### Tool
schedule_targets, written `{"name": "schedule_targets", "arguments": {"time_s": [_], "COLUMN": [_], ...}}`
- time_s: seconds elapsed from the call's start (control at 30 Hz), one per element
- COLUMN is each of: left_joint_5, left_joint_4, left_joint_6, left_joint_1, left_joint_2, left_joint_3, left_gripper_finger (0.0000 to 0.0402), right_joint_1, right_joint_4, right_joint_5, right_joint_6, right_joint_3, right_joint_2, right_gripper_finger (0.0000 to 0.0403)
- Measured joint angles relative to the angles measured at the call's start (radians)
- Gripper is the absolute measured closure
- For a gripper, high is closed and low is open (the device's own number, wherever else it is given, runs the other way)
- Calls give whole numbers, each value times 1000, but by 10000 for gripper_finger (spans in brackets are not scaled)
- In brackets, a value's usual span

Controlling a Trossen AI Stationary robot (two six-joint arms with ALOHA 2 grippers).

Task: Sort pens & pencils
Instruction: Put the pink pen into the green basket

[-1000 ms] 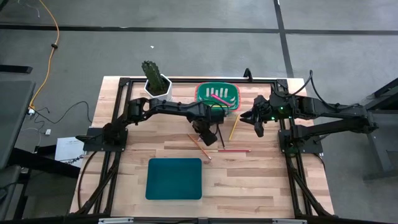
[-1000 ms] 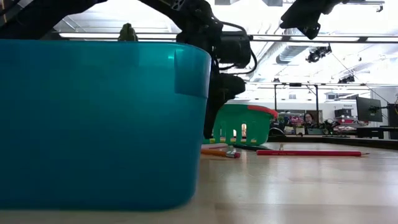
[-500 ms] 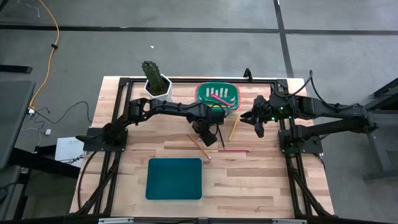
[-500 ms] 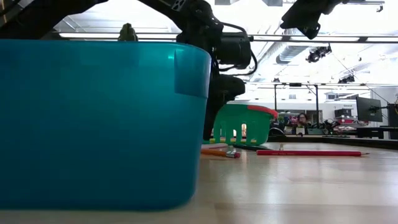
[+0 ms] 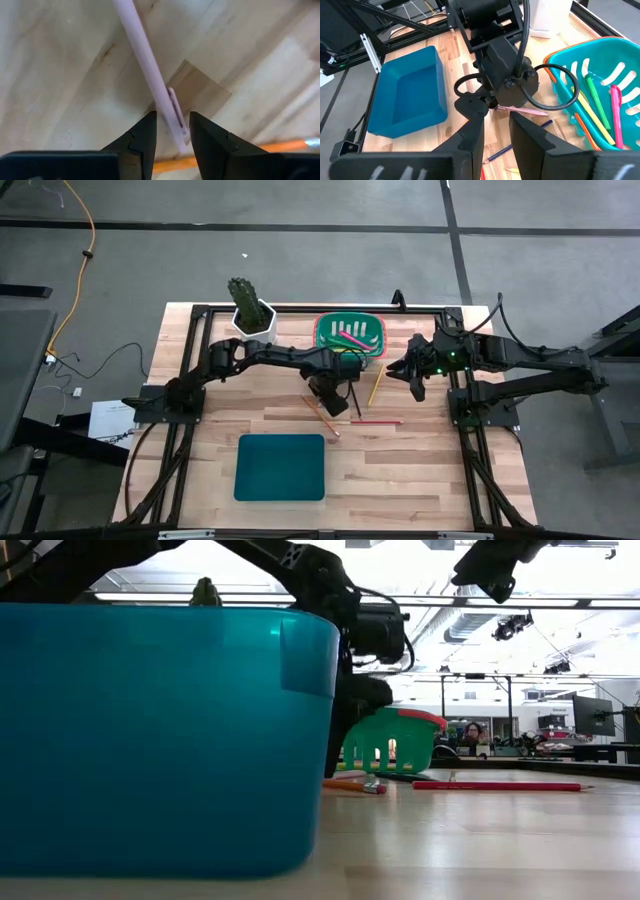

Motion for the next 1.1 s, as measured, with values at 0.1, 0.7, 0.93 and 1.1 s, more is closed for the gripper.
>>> {"name": "schedule_targets", "arguments": {"time_s": [0.1, 0.7, 0.93, 1.1], "left_joint_5": [19, 3, 7, 12], "left_joint_4": [2, -15, -20, -22], "left_joint_6": [2, 29, 51, 71], "left_joint_1": [0, -5, -5, -12], "left_joint_2": [8, 14, 14, 15], "left_joint_3": [1, 2, 2, 3], "left_gripper_finger": [298, 342, 377, 363], "right_joint_1": [0, 0, 0, 0], "right_joint_4": [-2, -6, -6, -6], "right_joint_5": [0, 0, 0, 0], "right_joint_6": [0, -3, -3, -3], "right_joint_3": [0, 0, 0, 0], "right_joint_2": [0, 0, 0, 0], "right_gripper_finger": [320, 320, 320, 320]}}
